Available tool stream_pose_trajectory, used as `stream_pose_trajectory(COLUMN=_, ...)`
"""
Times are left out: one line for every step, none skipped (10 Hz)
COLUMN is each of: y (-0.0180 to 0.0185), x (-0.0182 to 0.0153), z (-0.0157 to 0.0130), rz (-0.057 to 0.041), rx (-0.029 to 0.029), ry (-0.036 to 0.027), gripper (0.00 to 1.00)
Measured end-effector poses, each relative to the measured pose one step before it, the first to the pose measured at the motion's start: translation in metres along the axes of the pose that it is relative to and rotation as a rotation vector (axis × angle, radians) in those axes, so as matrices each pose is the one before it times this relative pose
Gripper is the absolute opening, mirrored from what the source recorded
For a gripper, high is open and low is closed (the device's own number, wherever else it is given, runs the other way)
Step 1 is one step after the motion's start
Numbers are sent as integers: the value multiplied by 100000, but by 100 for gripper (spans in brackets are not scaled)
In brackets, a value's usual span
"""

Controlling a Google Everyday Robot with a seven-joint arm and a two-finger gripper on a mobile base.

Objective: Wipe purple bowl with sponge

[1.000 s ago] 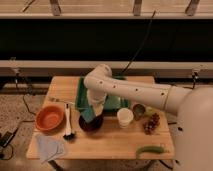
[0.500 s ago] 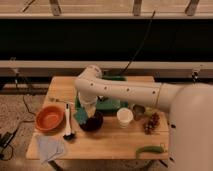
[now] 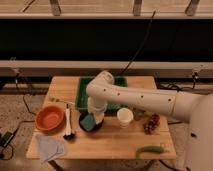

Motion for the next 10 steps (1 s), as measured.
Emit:
stream_pose_trajectory(y=837, x=1134, z=16, rz=1616, rx=-323, ry=-406, gripper=0)
stream_pose_trajectory(y=420, x=861, z=11, rz=1228, rx=-93, ry=-107, gripper=0)
stream_pose_trajectory(y=90, x=1221, z=-128, rz=2473, rx=34, ry=174, gripper=0)
stream_pose_trajectory(y=-428, x=845, z=-65, rz=1698, rx=375, ry=412, gripper=0)
stream_pose_trajectory(y=-625, x=867, z=-91, rz=1620, rx=125, ry=949, gripper=0)
stream_pose_trajectory(y=-725, x=255, z=-95, rz=1181, rx=309, ry=564, gripper=0)
stream_pose_trajectory(y=-831, x=-70, z=-128, rz=836, rx=515, ry=756, gripper=0)
stream_pose_trajectory(y=-700, x=-346, z=-101, rz=477, rx=352, ry=46, gripper=0)
stream_pose_trajectory(y=-380, x=-599, z=-37, rz=128, rx=45, ry=-470, gripper=0)
stream_pose_trajectory(y=-490, x=-1165, z=-40, rz=-759, rx=87, ry=-691, gripper=0)
